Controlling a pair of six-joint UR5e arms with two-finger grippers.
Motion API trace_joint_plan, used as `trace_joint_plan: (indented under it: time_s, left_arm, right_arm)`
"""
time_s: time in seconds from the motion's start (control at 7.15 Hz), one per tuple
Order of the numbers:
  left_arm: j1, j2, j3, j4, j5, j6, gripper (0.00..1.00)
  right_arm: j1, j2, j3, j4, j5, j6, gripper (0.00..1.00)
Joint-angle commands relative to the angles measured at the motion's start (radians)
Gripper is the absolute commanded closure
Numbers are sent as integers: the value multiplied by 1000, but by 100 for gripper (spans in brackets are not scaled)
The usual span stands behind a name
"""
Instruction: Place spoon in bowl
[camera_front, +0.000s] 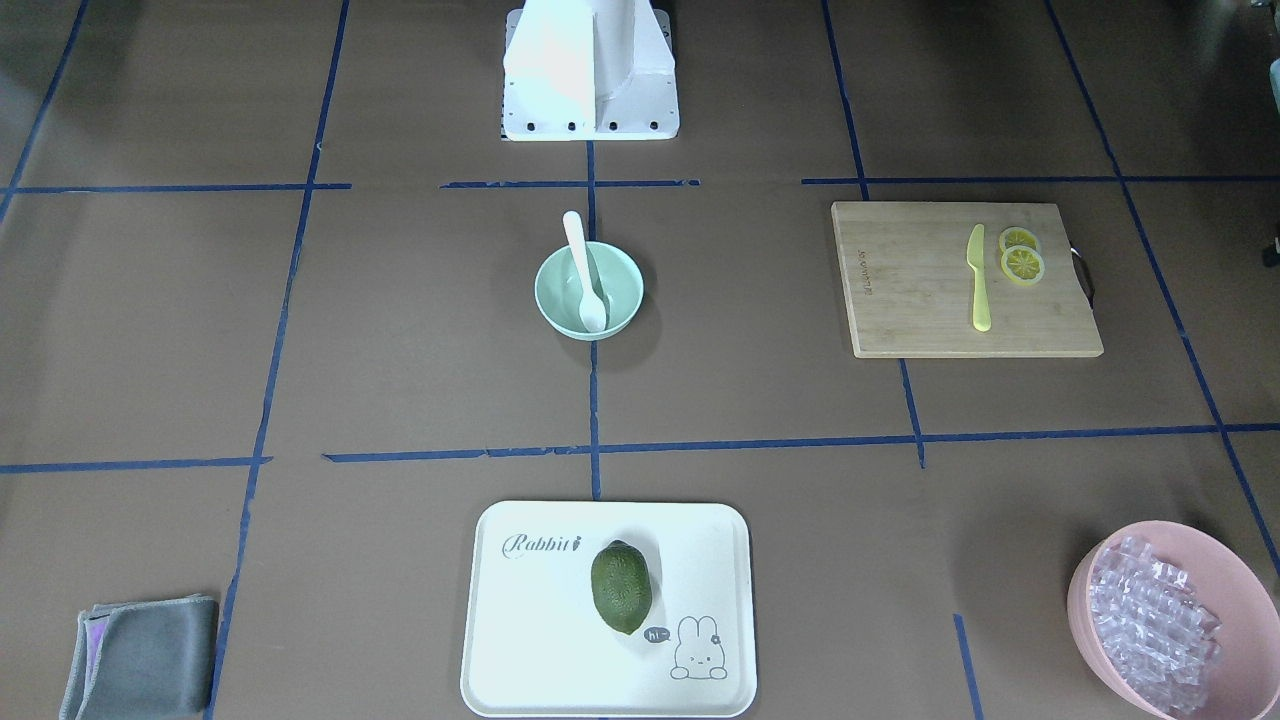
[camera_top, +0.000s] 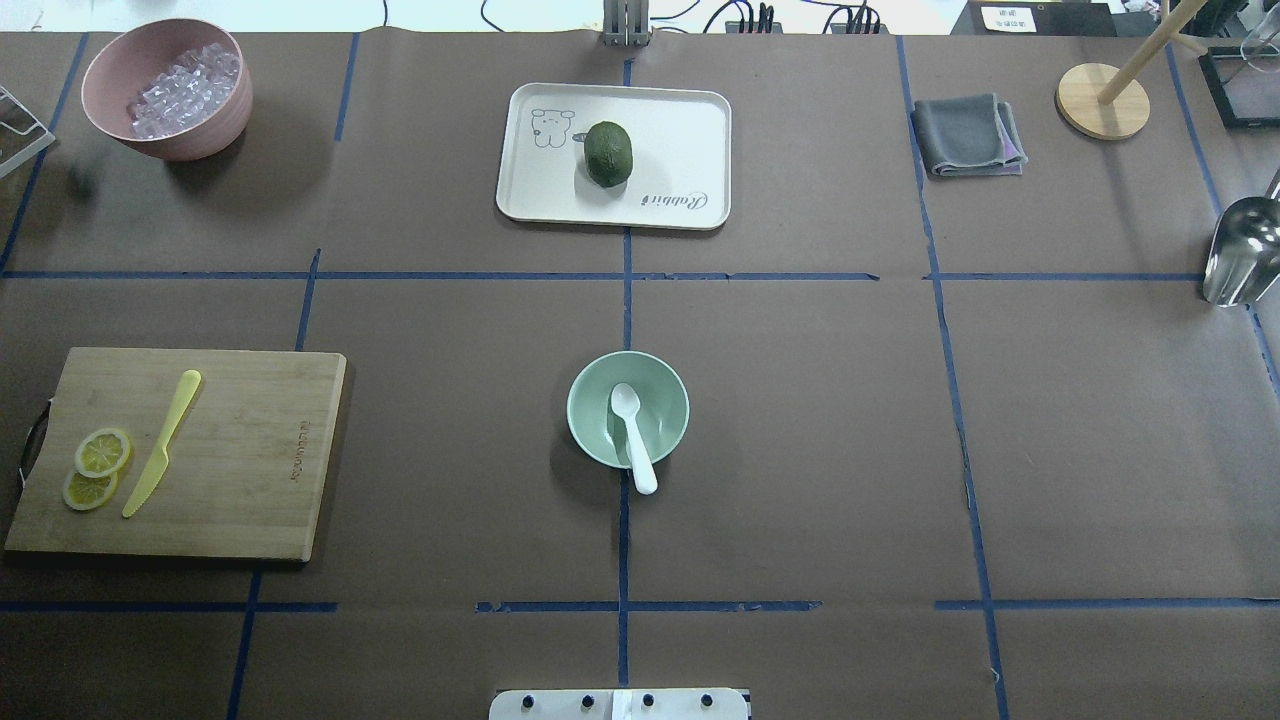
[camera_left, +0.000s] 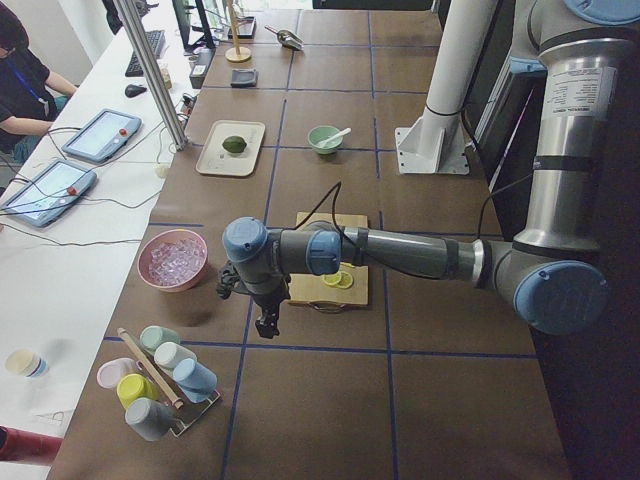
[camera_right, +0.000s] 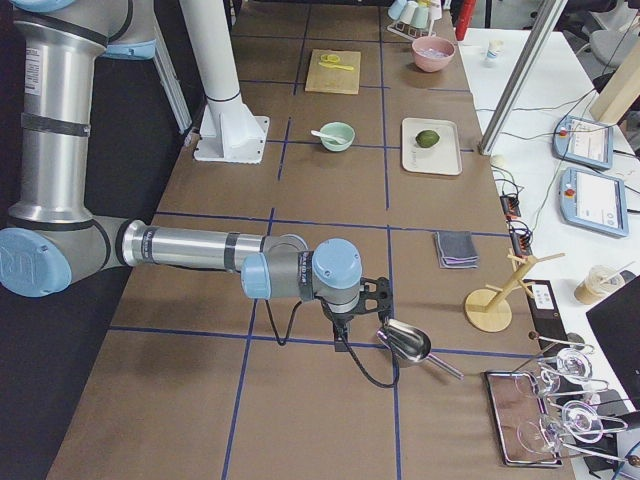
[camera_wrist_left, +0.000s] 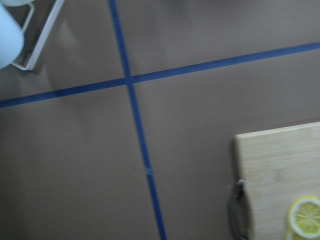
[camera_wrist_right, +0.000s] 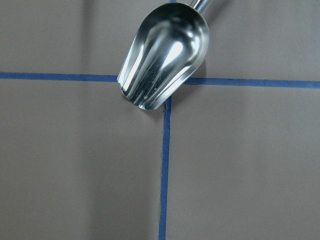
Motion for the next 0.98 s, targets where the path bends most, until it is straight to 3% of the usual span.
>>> trace_joint_plan:
  time_s: [0.0, 0.84]
  left_arm:
    - [-60, 15, 111, -145, 0, 11, 0]
    - [-131, 15, 56, -85, -56, 5, 0]
  right_arm:
    - [-1, 1, 3, -3, 0, 1, 0]
    - [-1, 1, 3, -1, -2, 1, 0]
